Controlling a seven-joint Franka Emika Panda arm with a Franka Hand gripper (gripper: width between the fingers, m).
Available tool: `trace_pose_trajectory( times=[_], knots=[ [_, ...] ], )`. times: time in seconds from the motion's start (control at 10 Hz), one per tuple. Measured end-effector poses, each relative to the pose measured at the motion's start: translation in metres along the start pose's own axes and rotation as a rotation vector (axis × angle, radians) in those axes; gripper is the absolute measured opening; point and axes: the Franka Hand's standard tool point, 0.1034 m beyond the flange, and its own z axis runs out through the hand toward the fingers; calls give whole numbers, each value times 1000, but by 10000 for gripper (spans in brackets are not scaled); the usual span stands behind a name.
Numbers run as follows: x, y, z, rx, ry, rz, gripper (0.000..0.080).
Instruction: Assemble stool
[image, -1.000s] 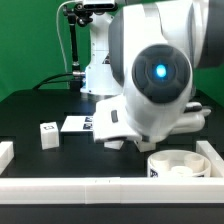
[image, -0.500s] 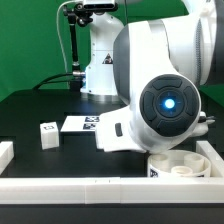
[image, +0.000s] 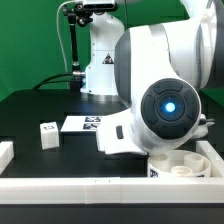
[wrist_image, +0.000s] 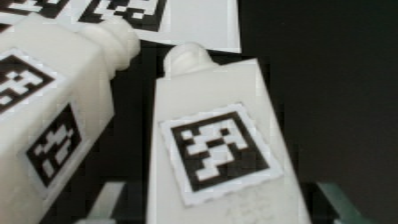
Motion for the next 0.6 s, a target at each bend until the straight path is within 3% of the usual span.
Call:
trace_pose_trajectory(
  times=[0.3, 0.5, 0.6],
  knots=[
    [-3, -3, -6, 17, 8, -4, 324],
    [-25, -11, -24, 48, -3, 9, 324],
    [-36, -15, -33, 43, 7, 8, 324]
  ],
)
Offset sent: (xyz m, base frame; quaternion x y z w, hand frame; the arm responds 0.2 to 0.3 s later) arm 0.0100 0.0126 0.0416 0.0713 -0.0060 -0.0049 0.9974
